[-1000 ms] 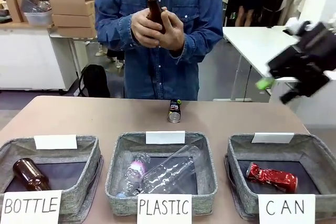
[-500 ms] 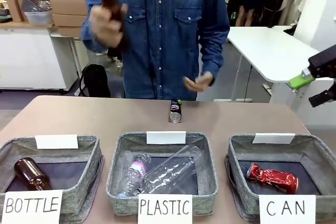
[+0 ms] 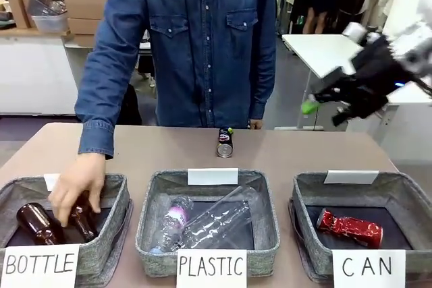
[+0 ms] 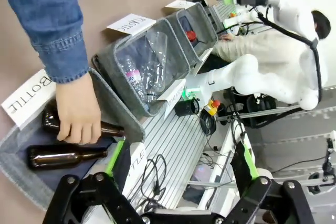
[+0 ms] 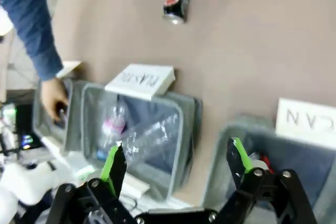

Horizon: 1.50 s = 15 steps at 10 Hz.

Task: Sort the can waste into the basket.
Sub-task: Pick up the can waste from the table and place it in the right Fabric basket.

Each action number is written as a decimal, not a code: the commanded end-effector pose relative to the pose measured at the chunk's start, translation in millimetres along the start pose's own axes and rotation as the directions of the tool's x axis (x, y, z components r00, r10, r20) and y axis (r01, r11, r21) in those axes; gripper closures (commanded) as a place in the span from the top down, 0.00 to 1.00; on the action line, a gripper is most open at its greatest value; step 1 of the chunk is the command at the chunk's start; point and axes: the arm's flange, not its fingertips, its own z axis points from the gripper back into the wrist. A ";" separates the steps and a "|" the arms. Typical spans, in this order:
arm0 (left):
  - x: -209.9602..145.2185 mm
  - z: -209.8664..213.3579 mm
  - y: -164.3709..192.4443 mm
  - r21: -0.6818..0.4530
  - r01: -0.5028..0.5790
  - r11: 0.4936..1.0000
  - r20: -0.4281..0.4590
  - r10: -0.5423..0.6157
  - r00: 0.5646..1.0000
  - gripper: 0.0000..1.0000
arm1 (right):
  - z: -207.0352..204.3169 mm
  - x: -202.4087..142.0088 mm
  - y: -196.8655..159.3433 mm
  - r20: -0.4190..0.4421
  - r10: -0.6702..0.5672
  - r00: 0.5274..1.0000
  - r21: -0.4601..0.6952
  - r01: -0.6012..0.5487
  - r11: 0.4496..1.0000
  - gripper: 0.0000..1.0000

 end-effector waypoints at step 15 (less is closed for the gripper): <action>-2.7 2.4 -1.1 -0.003 0.016 1.000 -0.010 -0.016 1.000 1.00 | -351.9 161.2 20.8 -0.124 -0.147 0.981 -0.187 0.123 0.975 1.00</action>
